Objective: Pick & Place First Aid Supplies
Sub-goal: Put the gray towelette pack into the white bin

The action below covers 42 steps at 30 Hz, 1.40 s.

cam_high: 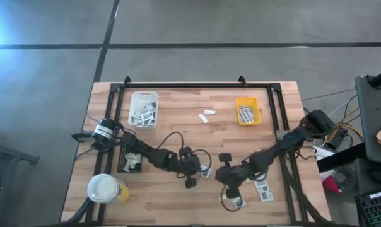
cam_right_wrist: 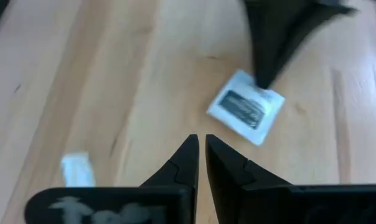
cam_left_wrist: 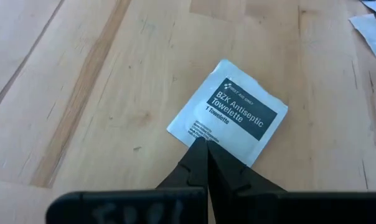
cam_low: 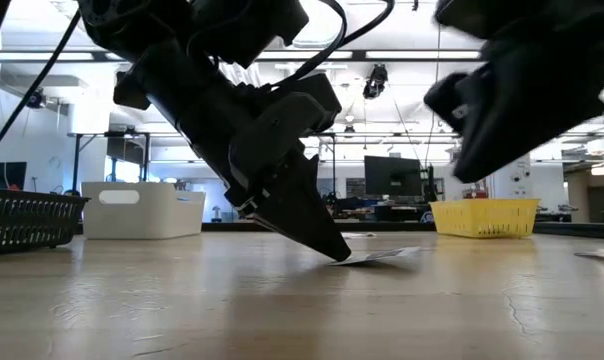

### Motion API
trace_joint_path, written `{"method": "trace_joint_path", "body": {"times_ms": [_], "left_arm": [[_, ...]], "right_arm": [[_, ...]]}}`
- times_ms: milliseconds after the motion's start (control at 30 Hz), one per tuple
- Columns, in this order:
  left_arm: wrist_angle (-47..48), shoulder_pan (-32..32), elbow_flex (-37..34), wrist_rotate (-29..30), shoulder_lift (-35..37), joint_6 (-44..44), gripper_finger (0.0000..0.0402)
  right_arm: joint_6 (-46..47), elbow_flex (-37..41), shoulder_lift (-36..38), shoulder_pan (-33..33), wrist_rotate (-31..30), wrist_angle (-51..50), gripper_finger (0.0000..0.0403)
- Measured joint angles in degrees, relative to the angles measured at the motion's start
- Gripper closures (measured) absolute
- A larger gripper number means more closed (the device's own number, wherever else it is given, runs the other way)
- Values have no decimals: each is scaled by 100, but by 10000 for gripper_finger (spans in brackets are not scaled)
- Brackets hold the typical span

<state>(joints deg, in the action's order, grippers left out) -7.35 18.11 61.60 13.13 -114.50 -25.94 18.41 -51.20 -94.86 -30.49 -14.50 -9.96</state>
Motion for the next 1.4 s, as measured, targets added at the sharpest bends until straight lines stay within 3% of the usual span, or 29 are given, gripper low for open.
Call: {"method": "trace_joint_path", "body": {"times_ms": [333, 633, 900, 1133, 1400], "left_arm": [[-18, -2, -38, -67, -7, -157, 401], [-20, -14, -46, -130, -13, -157, 401], [-50, -26, -73, -168, -15, -156, 401], [-57, -39, -83, -191, -15, -155, 401], [-81, -48, -90, -194, -15, -155, 401]], "right_arm": [[-1023, 1, -21, -203, -12, -50, 370], [-2568, 52, -46, -137, -214, -49, 304], [-3523, 100, -596, -183, -433, -11, 269], [-4055, -129, -1052, -332, -1460, 19, 278], [-4438, -362, -1445, -322, -2064, 31, 283]]}}
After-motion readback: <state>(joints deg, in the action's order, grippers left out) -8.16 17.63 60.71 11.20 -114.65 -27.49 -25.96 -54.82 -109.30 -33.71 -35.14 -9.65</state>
